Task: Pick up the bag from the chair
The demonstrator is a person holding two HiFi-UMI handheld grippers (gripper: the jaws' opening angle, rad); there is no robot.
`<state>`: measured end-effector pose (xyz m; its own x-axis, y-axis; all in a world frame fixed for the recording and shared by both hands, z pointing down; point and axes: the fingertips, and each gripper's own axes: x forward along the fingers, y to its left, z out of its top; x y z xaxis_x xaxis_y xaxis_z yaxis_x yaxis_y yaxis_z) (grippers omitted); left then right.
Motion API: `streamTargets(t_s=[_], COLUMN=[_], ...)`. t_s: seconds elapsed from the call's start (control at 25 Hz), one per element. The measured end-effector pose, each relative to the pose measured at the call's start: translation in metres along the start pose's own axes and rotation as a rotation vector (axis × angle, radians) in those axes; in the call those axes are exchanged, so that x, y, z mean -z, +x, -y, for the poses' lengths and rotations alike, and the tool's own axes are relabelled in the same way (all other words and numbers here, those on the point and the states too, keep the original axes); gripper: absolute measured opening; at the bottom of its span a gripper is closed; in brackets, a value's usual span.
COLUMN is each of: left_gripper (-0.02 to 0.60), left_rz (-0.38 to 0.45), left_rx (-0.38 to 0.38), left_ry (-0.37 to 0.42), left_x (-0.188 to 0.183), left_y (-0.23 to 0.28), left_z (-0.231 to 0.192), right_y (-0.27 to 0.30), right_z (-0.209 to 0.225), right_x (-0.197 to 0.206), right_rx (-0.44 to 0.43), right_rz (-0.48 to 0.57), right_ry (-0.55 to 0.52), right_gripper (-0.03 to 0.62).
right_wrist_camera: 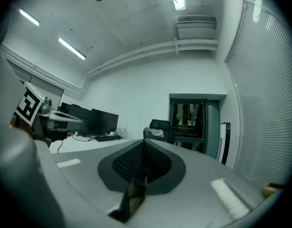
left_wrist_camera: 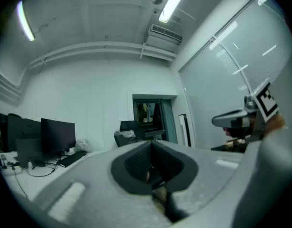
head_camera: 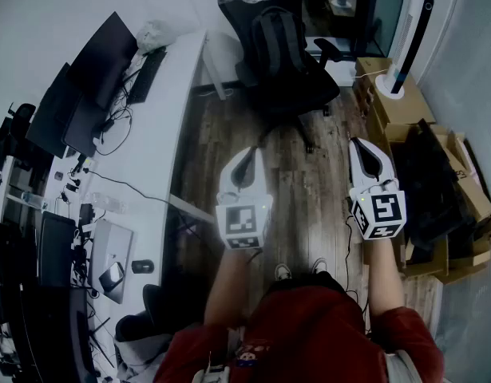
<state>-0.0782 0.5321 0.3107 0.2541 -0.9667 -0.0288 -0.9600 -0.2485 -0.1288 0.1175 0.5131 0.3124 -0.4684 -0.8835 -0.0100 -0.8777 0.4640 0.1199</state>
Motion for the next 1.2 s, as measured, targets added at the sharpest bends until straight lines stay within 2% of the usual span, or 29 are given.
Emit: streamTargets(t_s=[0.72, 0.84, 1.2], left_gripper=[-0.002, -0.002, -0.002], left_rz=[0.018, 0.017, -0.03], left_rx=[0.05, 0.05, 0.06], left_ry=[0.0, -0.004, 0.048], left_x=[0.011, 0.011, 0.026], left_y=[-0.003, -0.001, 0.023], left_z=[-0.033, -0.036, -0.035], right_y=[0.018, 0.02, 0.044], right_z=[-0.048, -0.05, -0.035], right_x=[-0.002, -0.001, 0.014], right_rx=[0.033, 0.033, 0.034], right_rz=[0.024, 0.021, 0.011], right_ry=[0.012, 0.018, 0.037], right_gripper=[0.002, 0.0, 0.0])
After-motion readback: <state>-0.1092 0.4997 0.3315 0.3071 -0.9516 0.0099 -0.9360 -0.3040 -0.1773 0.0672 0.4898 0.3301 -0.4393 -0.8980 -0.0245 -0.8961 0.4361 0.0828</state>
